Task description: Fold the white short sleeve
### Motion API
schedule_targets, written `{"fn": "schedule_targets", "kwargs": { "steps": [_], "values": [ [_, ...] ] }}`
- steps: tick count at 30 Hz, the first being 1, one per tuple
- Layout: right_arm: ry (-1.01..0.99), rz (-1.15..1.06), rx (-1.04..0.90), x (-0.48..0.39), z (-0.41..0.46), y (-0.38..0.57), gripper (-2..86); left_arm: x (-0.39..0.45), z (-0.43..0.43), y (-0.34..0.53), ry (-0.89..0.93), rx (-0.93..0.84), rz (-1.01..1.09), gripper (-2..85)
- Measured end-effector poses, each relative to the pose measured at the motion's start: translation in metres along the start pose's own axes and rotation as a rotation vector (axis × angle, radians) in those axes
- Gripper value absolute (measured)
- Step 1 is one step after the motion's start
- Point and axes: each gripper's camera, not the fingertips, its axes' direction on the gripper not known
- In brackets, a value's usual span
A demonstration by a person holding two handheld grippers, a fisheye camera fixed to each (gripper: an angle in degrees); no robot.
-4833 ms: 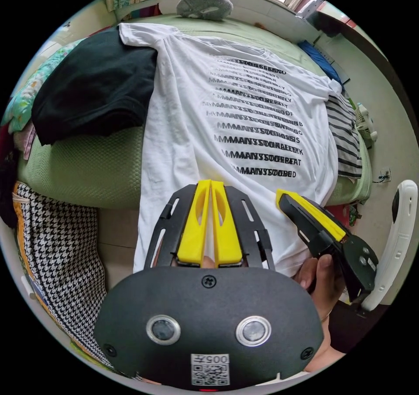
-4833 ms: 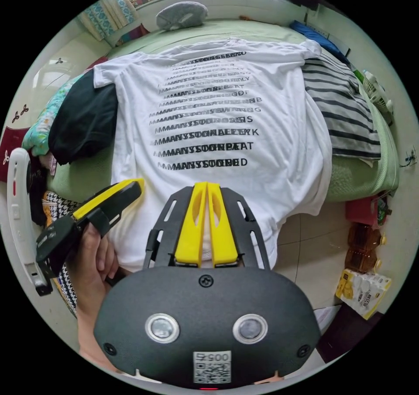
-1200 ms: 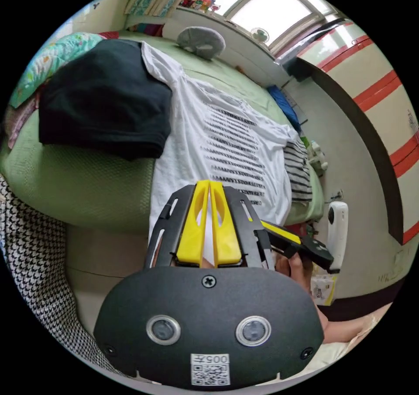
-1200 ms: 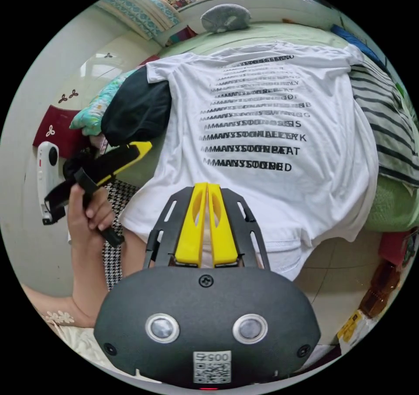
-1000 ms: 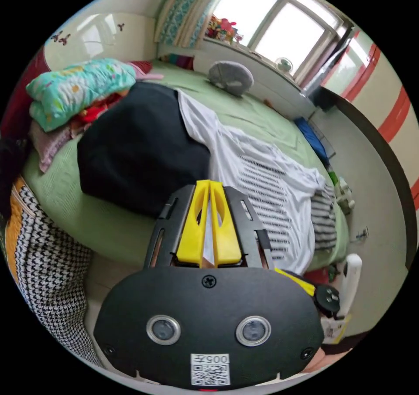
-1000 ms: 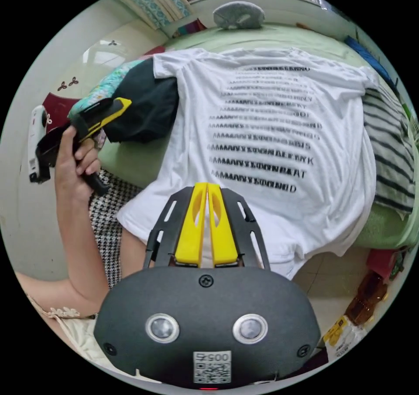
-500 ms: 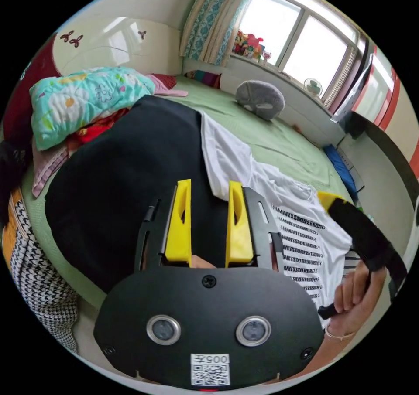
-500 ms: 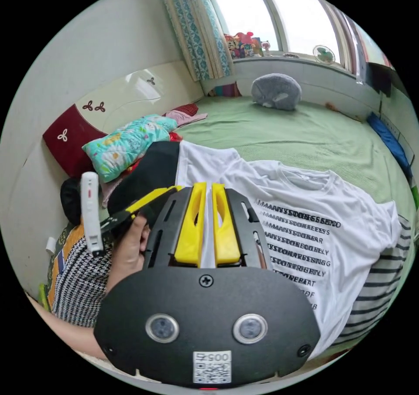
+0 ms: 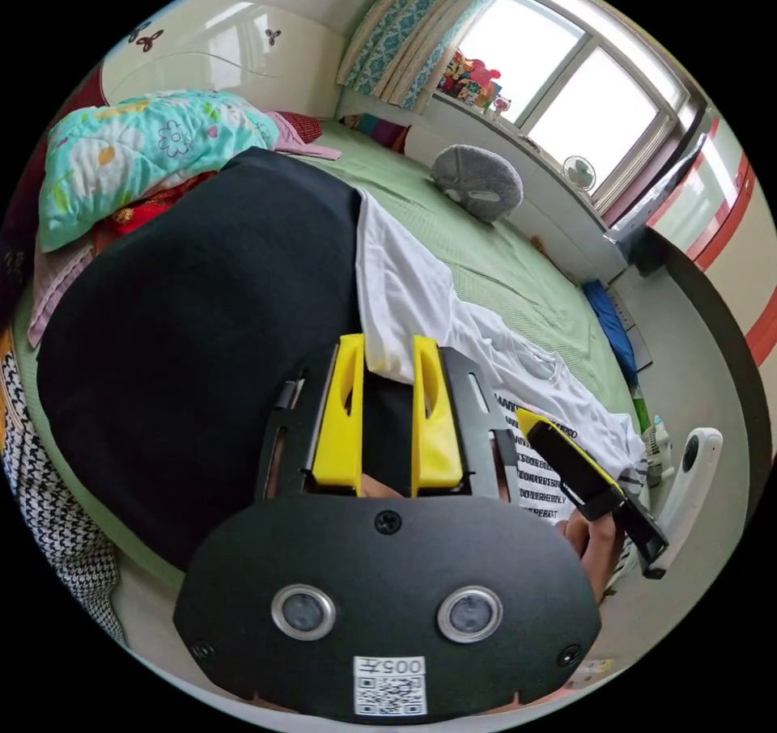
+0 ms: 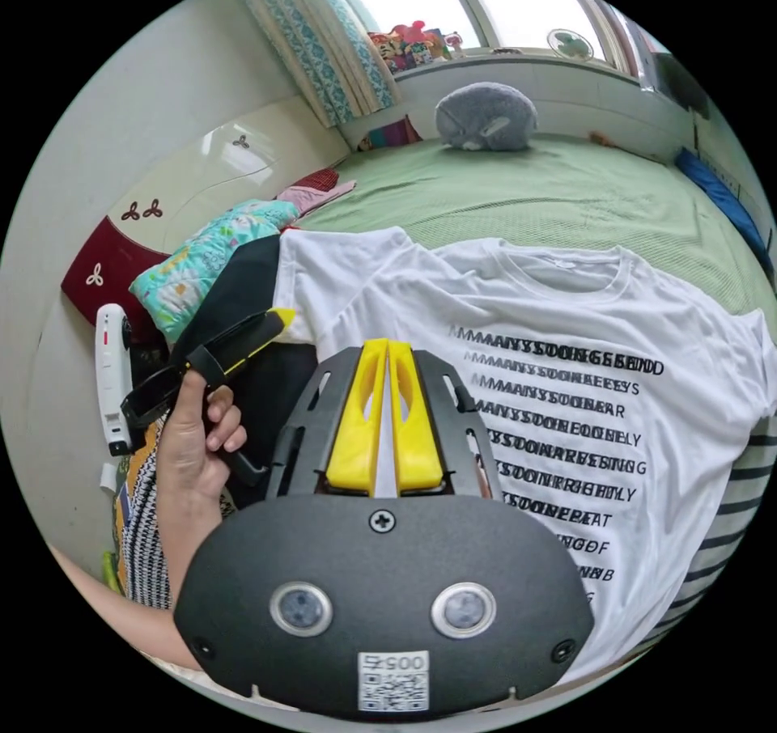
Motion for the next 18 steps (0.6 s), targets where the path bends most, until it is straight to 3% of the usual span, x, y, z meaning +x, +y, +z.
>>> {"fn": "schedule_targets", "kwargs": {
  "steps": [9,12,14,16,18],
  "values": [
    [0.069,-0.095,-0.014,-0.024,0.027,-0.030,-1.0,-0.029,0.008,-0.029,0.081,-0.014,-0.062,3.1],
    [-0.167,-0.103,-0.001,-0.032,0.017,-0.060,-0.8,-0.041,0.008,-0.036,0.144,-0.020,-0.082,1.7],
    [-0.460,-0.216,-0.005,-0.046,0.011,-0.100,0.0,-0.050,0.011,-0.041,0.197,-0.027,-0.100,1.1],
    [-0.556,-0.316,0.012,-0.063,0.011,-0.133,2.1,-0.055,0.012,-0.045,0.216,-0.034,-0.095,0.8],
    [-0.495,-0.374,-0.012,-0.084,0.022,-0.167,5.5,-0.057,0.012,-0.048,0.223,-0.033,-0.095,0.5]
  ]
}}
